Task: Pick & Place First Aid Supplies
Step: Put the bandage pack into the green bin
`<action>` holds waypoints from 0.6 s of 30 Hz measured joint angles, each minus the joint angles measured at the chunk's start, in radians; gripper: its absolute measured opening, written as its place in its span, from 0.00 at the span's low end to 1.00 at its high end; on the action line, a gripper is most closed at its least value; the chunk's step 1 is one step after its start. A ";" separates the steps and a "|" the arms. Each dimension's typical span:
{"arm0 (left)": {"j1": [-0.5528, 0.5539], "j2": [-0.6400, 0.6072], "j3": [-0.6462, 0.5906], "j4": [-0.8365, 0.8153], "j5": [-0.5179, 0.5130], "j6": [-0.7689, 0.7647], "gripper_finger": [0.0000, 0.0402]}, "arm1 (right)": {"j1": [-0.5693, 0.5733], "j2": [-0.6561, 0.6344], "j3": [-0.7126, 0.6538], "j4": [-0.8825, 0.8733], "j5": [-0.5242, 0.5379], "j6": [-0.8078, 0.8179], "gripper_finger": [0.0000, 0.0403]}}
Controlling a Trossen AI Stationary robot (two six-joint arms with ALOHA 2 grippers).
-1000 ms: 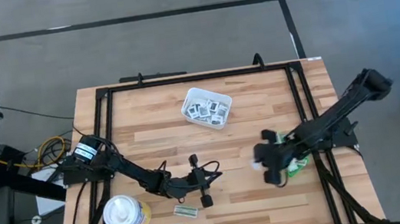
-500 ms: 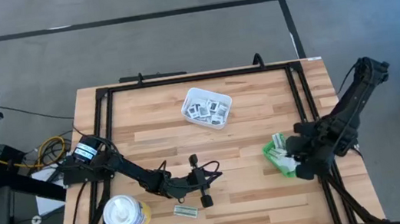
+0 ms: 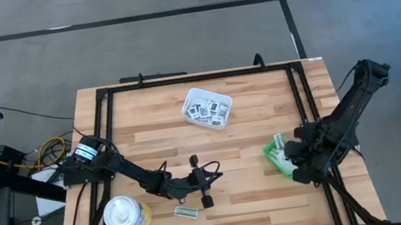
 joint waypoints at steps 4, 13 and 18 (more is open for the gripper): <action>0.011 0.000 0.000 0.000 0.000 0.000 0.02 | -0.003 0.002 0.041 -0.044 0.004 -0.002 0.13; 0.017 0.000 0.000 0.000 0.000 -0.006 0.02 | -0.070 0.002 0.093 0.005 0.118 -0.135 0.24; 0.017 0.000 0.000 0.000 0.000 -0.007 0.02 | -0.114 0.022 0.093 0.134 0.279 -0.167 0.24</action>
